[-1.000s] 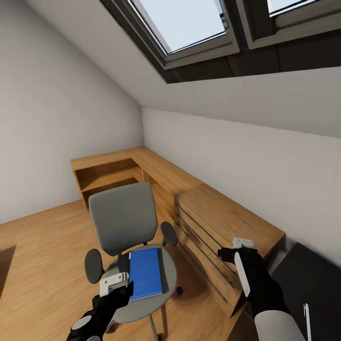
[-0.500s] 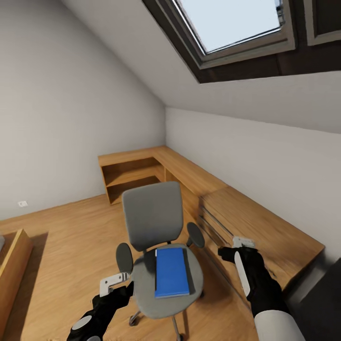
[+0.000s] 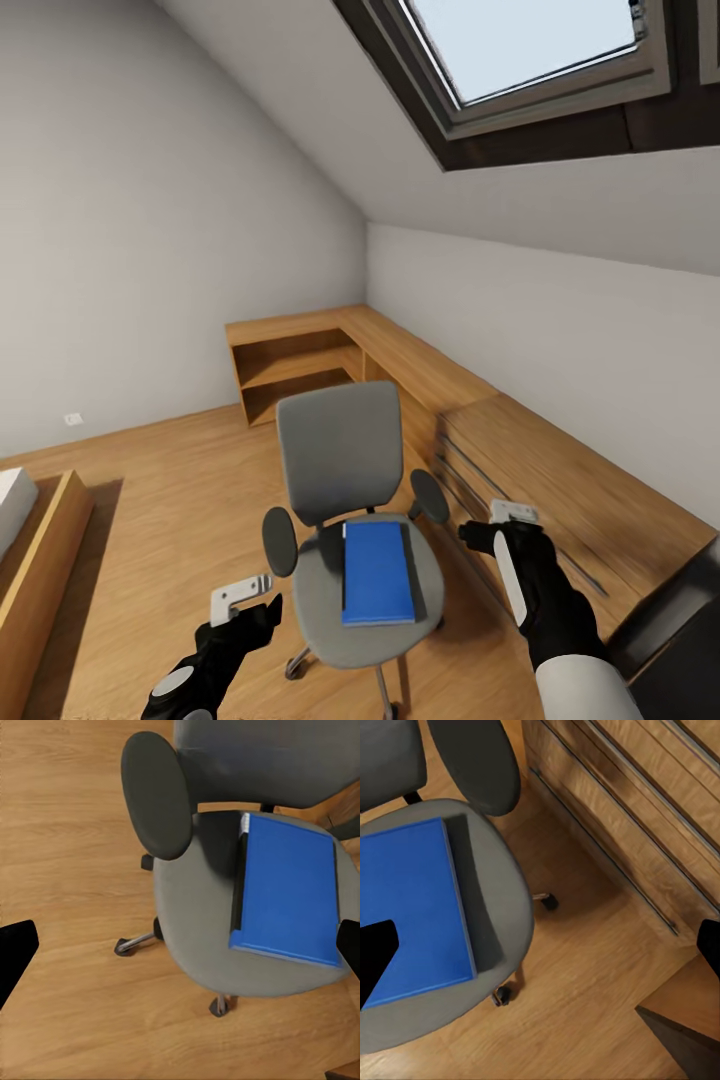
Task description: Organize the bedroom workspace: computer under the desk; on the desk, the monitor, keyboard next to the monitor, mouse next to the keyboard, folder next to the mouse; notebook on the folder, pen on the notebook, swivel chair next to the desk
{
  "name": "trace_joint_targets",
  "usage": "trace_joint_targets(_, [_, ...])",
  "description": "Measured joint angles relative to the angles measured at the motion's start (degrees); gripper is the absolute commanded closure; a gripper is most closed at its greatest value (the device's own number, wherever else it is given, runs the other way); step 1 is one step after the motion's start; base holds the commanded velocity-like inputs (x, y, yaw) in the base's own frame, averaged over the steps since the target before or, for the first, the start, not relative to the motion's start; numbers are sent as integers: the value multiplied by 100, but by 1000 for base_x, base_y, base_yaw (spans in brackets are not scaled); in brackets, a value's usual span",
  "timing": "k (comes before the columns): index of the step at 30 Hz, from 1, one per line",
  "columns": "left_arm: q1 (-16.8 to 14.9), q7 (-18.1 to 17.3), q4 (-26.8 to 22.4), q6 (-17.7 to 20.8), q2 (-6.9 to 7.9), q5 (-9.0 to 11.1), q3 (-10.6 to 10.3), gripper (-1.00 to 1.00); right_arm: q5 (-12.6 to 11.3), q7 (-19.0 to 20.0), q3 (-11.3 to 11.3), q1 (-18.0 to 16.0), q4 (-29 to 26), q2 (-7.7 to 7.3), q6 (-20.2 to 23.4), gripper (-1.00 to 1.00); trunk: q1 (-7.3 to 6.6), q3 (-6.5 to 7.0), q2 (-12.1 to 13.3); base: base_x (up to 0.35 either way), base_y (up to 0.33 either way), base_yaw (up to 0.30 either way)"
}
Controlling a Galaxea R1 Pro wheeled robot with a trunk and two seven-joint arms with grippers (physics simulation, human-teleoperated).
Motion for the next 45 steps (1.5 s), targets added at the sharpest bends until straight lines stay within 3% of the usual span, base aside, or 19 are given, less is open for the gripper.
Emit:
trace_joint_targets(22, [-1, 83, -1, -7, 5, 0, 6, -100, -1, 52, -9, 0, 54, -6, 0, -100, 0, -11, 1, 162, 247, 7])
trace_joint_targets(35, [-1, 183, 0, -239, 14, 8, 75, -100, -117, 815, -45, 0, 547, -50, -186, -100, 1, -12, 1, 11, 238, 0])
trace_joint_targets(45, [-1, 185, -117, -295, 14, 12, 117, -100, -128, 935, -147, -11, 1132, -217, -692, -100, 1, -12, 1, 1, 22, 0])
